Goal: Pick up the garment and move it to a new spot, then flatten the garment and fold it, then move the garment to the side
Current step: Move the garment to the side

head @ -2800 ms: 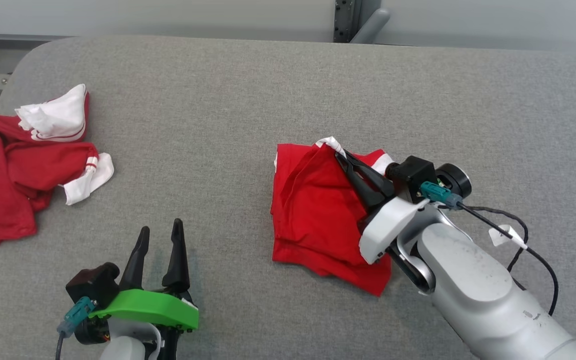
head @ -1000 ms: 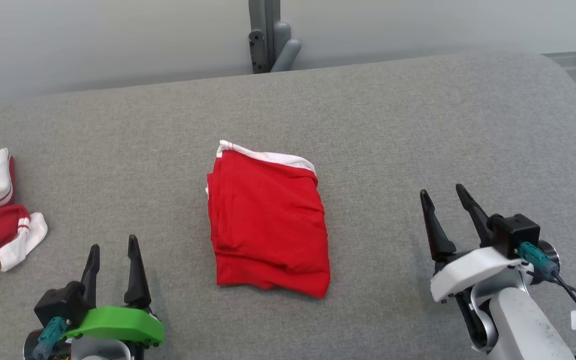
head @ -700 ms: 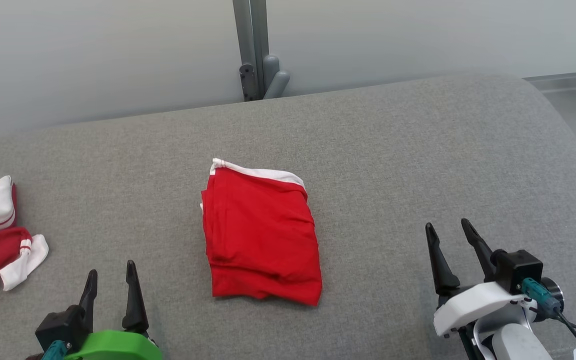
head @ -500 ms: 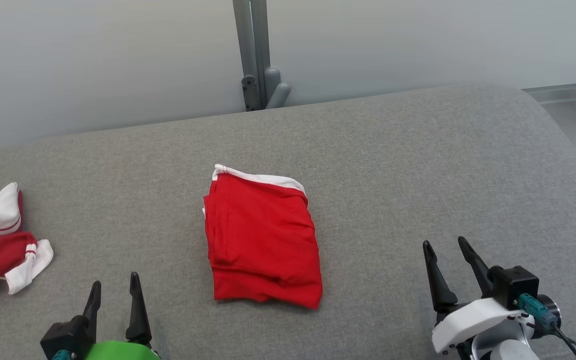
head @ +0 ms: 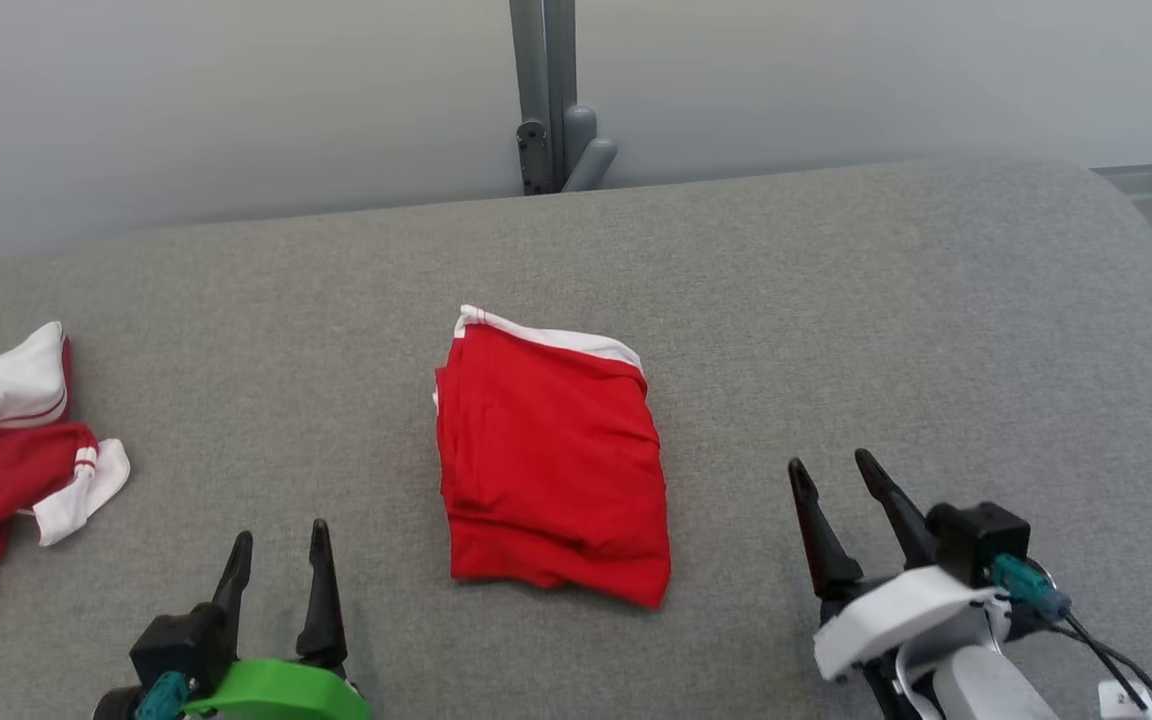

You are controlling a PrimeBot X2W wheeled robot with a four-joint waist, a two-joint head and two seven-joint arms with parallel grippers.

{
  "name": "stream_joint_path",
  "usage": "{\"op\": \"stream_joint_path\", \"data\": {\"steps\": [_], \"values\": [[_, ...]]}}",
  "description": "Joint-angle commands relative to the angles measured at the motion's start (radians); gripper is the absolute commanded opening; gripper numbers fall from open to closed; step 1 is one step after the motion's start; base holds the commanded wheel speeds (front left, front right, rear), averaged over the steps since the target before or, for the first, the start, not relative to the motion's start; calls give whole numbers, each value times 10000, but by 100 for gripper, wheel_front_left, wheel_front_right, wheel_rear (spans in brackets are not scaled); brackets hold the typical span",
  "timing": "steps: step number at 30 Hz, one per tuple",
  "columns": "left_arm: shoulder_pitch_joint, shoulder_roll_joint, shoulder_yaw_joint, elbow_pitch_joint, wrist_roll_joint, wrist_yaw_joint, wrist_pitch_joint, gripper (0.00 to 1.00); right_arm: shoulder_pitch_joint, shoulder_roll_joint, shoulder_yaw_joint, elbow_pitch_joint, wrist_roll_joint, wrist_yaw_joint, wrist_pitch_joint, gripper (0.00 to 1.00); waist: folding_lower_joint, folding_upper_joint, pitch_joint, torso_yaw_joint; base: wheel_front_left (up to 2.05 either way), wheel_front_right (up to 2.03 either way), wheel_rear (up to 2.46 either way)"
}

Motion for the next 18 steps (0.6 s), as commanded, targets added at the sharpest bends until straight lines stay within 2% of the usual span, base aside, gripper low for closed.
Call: {"op": "stream_joint_path", "data": {"steps": [1,7,14,18], "values": [[-268,37,-72,-44,-81,22,-2,100,-381,-16,195,113,243,-7,-30,100,0,93,548,485,0,0,0],[-702,37,-470,-5,-107,77,-2,100,-1974,-23,1465,1311,1511,-6,-30,100,0,93,1216,1310,0,0,0],[-988,36,-657,-80,-165,154,-2,100,-3177,-33,1845,3321,3070,-7,194,100,0,93,1647,2078,0,0,0],[-1040,36,-667,-151,-210,180,-2,100,-3454,-28,2212,3929,3677,-7,177,100,0,93,1803,2268,0,0,0]]}}
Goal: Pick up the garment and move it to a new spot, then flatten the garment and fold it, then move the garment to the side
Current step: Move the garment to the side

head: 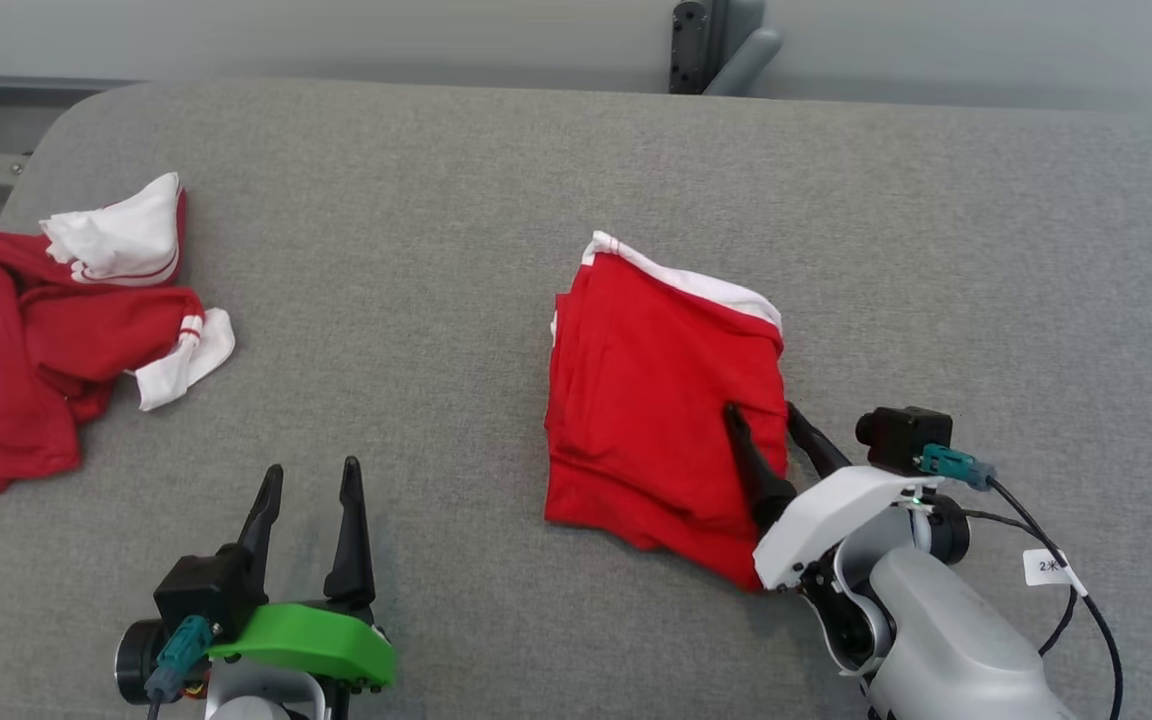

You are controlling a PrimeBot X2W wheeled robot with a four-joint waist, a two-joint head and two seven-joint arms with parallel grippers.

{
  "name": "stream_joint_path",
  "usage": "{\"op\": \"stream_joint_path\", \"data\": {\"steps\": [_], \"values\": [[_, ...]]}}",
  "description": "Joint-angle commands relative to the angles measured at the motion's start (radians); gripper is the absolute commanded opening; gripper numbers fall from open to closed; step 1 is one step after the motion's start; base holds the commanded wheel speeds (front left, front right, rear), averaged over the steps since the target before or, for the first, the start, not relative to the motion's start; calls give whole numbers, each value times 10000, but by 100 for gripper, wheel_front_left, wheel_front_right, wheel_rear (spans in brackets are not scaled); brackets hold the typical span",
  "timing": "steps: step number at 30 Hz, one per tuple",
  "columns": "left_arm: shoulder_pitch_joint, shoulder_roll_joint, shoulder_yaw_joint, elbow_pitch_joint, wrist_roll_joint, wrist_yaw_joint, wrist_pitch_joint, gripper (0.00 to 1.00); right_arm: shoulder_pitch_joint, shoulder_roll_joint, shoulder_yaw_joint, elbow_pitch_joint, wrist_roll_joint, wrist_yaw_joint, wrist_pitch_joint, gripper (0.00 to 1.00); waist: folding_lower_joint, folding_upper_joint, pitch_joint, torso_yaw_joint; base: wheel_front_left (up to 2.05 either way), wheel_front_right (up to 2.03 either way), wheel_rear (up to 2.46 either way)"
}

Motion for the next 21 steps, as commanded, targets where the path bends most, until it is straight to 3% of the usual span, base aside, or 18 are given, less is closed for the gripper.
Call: {"op": "stream_joint_path", "data": {"steps": [1,3,4,5,6,13,21], "values": [[-146,34,14,-27,-36,38,-2,100,-142,-47,140,148,139,-7,-28,100,0,94,408,411,0,0,0],[-193,34,-9,-59,-38,53,-2,100,-290,-50,260,338,426,-7,-56,100,0,94,486,464,0,0,0],[-222,32,-22,-75,-50,72,-2,100,-351,-53,340,439,445,-7,-61,65,0,94,522,484,0,0,0],[-239,34,-51,-92,-51,82,-2,100,-402,-53,391,544,518,-7,-72,14,0,94,550,500,0,0,0],[-268,34,-82,-104,-66,98,-2,100,-442,-53,423,613,582,-7,-87,0,0,94,590,516,0,0,0],[-422,36,-210,-152,-33,123,-2,100,-631,-220,381,841,334,-7,-219,0,0,94,575,377,0,0,0],[-369,34,-256,-190,172,-75,-2,100,-217,-226,-67,449,-413,-9,-232,0,0,94,109,-817,0,0,0]]}}
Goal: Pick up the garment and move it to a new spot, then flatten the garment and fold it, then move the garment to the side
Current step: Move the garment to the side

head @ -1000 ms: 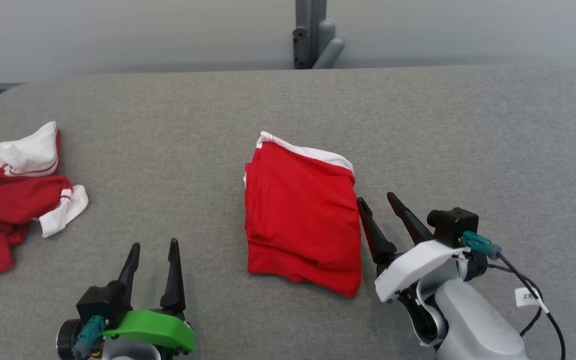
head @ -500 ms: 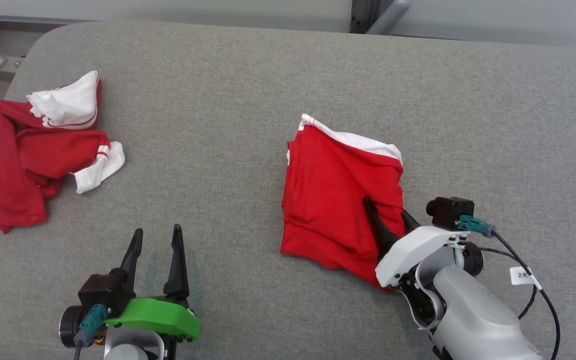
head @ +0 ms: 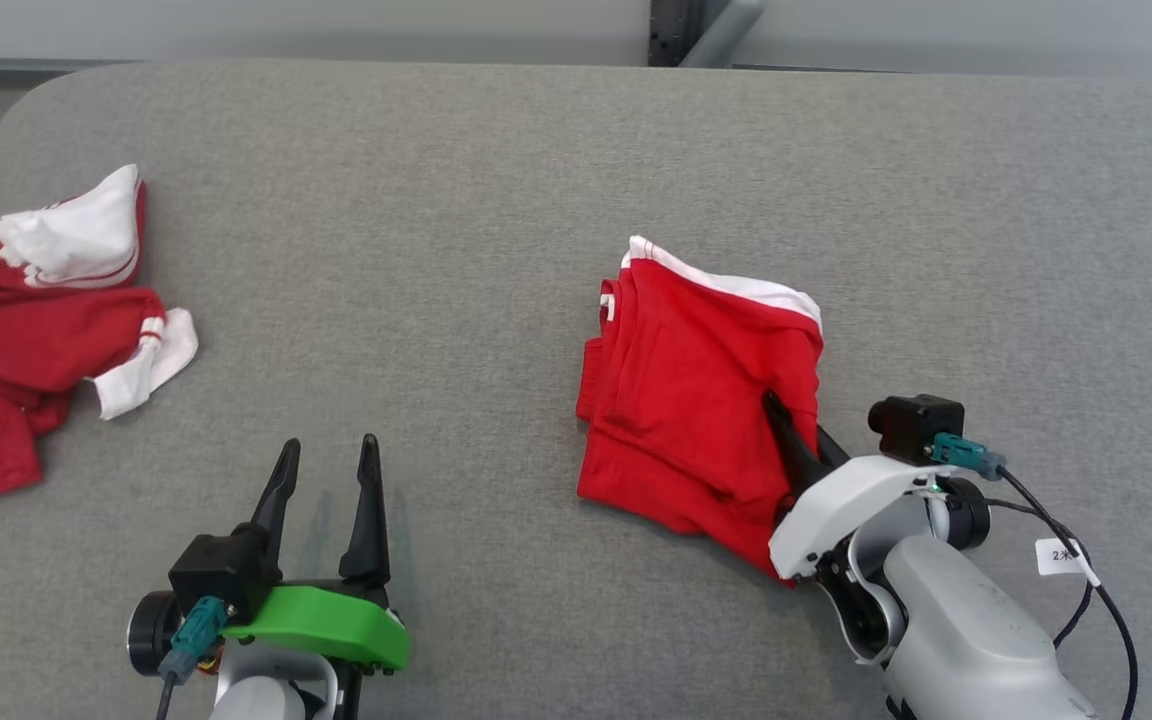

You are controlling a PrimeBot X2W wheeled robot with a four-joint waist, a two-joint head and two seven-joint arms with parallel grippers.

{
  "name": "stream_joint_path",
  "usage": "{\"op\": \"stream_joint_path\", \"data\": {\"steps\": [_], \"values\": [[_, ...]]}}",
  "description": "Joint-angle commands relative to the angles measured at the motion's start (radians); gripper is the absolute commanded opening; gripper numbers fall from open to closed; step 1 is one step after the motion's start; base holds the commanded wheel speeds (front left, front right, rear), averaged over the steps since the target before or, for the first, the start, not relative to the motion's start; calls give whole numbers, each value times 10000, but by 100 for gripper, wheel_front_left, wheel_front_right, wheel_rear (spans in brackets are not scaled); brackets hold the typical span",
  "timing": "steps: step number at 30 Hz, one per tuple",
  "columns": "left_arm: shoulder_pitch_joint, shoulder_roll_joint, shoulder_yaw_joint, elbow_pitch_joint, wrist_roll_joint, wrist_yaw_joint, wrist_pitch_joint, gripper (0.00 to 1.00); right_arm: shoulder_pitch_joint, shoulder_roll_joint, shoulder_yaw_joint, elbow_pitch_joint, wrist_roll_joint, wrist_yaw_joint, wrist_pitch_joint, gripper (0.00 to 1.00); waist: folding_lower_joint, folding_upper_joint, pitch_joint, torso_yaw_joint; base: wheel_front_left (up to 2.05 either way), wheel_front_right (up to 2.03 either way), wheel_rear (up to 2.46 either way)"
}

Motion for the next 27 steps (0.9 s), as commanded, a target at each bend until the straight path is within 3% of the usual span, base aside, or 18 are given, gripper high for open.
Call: {"op": "stream_joint_path", "data": {"steps": [1,18,23,27], "values": [[-80,34,-7,-53,102,-63,-2,100,196,-22,-11,-70,-254,-11,-30,0,0,94,-429,-926,0,0,0],[-350,39,-190,-57,406,-349,-1,100,949,143,452,-581,-167,-9,-33,0,0,94,-708,-5754,0,0,0],[-485,39,-268,-29,568,-438,-1,100,1003,151,719,-876,-37,-9,-31,0,0,94,-477,-6522,0,0,0],[-636,42,-350,-53,703,-475,-1,100,933,163,783,-1031,-20,-9,-33,0,0,94,-217,-6678,0,0,0]]}}
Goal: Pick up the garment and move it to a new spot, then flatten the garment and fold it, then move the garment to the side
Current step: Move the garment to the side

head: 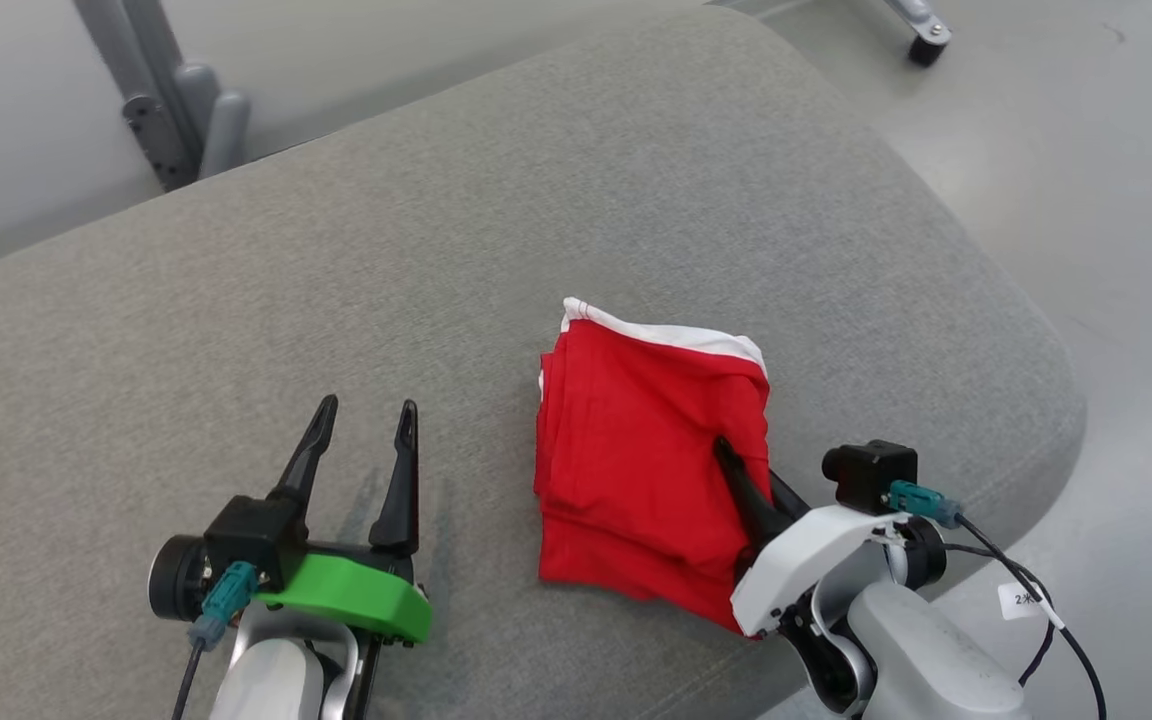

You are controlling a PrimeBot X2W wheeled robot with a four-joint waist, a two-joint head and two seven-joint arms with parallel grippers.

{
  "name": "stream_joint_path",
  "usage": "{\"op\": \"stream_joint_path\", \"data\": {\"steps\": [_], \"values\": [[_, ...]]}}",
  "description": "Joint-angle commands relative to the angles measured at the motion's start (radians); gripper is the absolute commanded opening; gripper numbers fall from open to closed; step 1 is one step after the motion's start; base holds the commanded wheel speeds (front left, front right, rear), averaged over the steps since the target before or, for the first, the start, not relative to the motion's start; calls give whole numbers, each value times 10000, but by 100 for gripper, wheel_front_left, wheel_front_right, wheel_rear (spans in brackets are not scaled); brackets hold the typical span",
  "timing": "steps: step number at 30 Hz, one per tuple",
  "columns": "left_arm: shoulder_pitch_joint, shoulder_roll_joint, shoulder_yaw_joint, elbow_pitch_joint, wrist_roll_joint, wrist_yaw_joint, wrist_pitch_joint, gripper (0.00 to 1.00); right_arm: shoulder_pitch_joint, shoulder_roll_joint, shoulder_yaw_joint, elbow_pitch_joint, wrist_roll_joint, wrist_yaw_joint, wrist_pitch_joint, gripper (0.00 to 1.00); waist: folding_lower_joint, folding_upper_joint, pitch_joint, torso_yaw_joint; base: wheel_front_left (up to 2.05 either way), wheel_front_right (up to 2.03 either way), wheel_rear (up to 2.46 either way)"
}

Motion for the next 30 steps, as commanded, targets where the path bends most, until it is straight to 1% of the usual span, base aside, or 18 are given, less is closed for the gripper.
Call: {"op": "stream_joint_path", "data": {"steps": [1,3,7,12,15,17,24,25,30], "values": [[-197,51,21,-9,118,-25,-1,100,-72,1,50,-47,8,-7,-31,0,0,94,416,-855,0,0,0],[-294,54,46,-81,-34,-81,-1,100,-305,5,107,-132,-90,-7,-31,0,0,94,654,-758,0,0,0],[-511,56,58,-212,388,-199,-1,100,-933,-5,163,-115,-212,-7,-31,0,0,94,1237,-322,0,0,0],[-889,74,167,-400,1018,-342,-1,100,-2330,-493,-62,567,-607,-9,-30,0,0,94,2157,582,0,0,0],[-1074,163,257,-553,1281,-386,-1,100,-3238,-950,-261,1264,-894,-9,-30,0,0,94,2673,1143,0,0,0],[-1186,224,319,-647,1402,-419,-1,100,-3826,-1367,-418,1815,-1136,-12,-32,0,0,94,2967,1509,0,0,0],[-1410,217,556,-1046,1624,-433,0,100,-5523,-2858,-920,4305,-1723,-12,-30,0,0,94,3612,2626,0,0,0],[-1423,195,608,-1129,1667,-423,-1,100,-5911,-3225,-1067,4805,-1909,-12,-30,0,0,94,3734,2857,0,0,0],[-1378,160,808,-1328,1686,-386,-1,100,-6679,-4017,-1416,5534,-2577,-12,-29,0,0,94,3924,3233,0,0,0]]}}
